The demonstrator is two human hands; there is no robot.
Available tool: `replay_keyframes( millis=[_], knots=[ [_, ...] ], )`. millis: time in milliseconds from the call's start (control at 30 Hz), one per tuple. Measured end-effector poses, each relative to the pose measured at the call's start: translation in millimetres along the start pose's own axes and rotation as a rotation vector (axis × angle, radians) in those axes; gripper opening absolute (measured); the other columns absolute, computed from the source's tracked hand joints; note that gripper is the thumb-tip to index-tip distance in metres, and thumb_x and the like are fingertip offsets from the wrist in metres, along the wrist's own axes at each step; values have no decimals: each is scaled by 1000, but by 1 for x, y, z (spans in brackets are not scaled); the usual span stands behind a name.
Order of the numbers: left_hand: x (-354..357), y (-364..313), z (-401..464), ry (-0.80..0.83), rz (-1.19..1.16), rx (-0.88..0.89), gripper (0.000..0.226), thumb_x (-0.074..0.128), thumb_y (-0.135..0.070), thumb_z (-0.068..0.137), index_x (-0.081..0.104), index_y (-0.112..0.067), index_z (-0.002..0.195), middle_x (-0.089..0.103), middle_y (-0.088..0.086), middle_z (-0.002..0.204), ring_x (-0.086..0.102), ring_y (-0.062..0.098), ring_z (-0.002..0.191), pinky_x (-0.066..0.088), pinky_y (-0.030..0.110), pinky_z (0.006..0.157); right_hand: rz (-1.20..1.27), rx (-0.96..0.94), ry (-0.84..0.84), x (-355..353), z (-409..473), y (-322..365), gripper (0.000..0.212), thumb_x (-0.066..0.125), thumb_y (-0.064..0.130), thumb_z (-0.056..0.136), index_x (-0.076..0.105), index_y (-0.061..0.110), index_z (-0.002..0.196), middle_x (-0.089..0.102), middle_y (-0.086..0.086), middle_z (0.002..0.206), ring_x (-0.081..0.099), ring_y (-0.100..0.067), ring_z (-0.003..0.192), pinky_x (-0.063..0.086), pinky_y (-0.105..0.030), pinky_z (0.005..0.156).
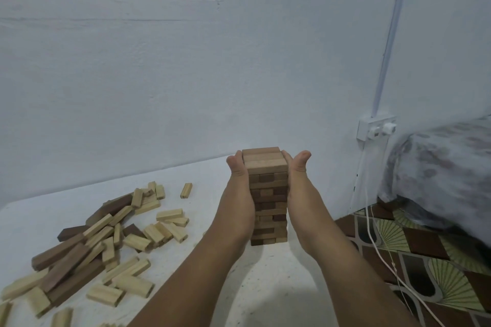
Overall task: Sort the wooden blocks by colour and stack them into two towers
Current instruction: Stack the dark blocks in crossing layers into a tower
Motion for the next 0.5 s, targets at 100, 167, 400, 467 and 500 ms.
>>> replay_keyframes(
  millis=[100, 167, 400, 467, 500],
  knots=[
    [-1, 1, 2, 0, 41, 13, 45, 3, -62, 95, 40, -54, 118, 56, -28, 95, 54, -29, 61, 39, -2, 43, -15, -7, 2, 0, -2, 1, 76, 3, 76, 82, 33, 49, 147, 52, 16, 137, 52, 7, 103, 45, -5, 50],
    [-1, 3, 3, 17, 29, 8, 51, 3, -64, 93, 43, -53, 124, 60, -25, 100, 57, -27, 66, 41, -1, 46, -11, -5, 12, 0, -3, 3, 76, 3, 75, 84, 33, 48, 148, 52, 15, 136, 48, 12, 95, 42, 0, 46],
    [-2, 1, -1, 14, -21, 12, 50, 3, -61, 94, 53, -54, 91, 67, -35, 71, 60, -24, 65, 42, -1, 48, -13, -21, 0, -4, 0, 1, 81, 2, 77, 77, 29, 49, 148, 45, 19, 138, 46, 3, 113, 40, -7, 78],
    [-5, 1, 0, 4, 2, 22, 57, 2, -67, 89, 53, -55, 113, 68, -37, 88, 61, -21, 84, 44, 0, 67, -10, -33, -26, -7, 0, 1, 82, 1, 77, 77, 25, 49, 150, 39, 17, 147, 36, -3, 129, 28, -23, 97],
    [-7, 2, 1, -3, 9, 18, 68, 3, -73, 85, 47, -53, 132, 64, -33, 113, 57, -16, 107, 42, 7, 87, -11, -44, -42, -8, -1, 2, 81, 1, 77, 78, 24, 49, 150, 34, 18, 152, 32, -6, 137, 25, -28, 102]
  ],
)
Point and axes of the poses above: each hand's wrist, its own z-axis towards the middle knuckle, its own x-axis out of the palm, y = z × x, the point moved 3 cm from there along z, towards the middle knuckle
